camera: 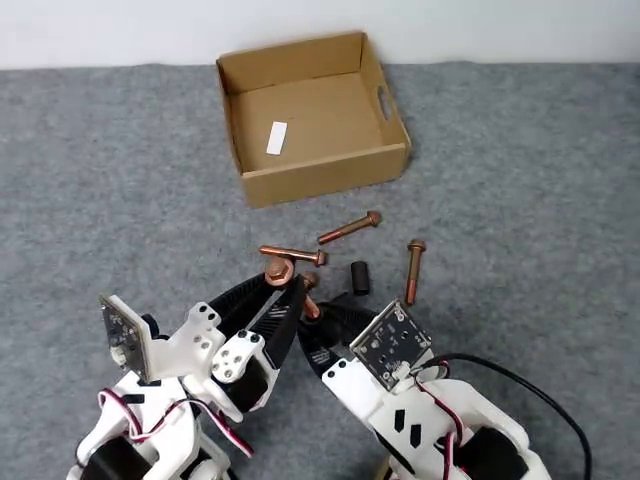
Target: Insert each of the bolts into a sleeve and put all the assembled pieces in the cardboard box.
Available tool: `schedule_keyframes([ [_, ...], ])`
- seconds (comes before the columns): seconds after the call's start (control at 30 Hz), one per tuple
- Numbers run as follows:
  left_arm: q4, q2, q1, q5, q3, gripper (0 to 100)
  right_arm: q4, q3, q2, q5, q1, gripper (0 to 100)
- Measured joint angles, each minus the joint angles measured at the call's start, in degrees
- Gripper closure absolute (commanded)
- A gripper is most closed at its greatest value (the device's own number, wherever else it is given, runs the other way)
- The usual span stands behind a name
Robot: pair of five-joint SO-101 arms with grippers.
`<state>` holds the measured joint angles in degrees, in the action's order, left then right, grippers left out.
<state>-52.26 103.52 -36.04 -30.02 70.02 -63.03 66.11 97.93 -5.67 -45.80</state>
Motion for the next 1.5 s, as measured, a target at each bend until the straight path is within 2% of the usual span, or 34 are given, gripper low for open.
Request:
schedule_keyframes([
  [0.33,-5.01,-0.09,-0.53,-0.35,0.44,100,0.00,0.00,0.00,0.00,-0.35,99.1],
  [0.47,-10.20,0.09,-3.78,1.58,1.32,99,0.00,0.00,0.00,-0.18,-0.44,99.1],
  [0.6,-12.75,0.18,-4.92,7.03,2.02,89,0.00,0.00,-0.09,-0.26,-0.44,99.1],
  [0.73,-14.86,0.35,-4.66,8.35,1.67,81,-0.09,0.09,-0.09,-0.26,-0.44,99.1],
  [1.23,-16.53,0.26,-4.84,8.79,-3.52,83,-0.09,0.09,-0.09,-0.26,0.09,99.1],
  [1.37,-16.53,0.26,1.41,11.08,-4.92,100,-0.09,0.09,-0.09,-0.09,5.19,99.1],
  [1.5,-16.53,0.18,12.13,17.05,-4.40,100,-0.09,0.09,-0.79,5.36,13.10,99.1],
])
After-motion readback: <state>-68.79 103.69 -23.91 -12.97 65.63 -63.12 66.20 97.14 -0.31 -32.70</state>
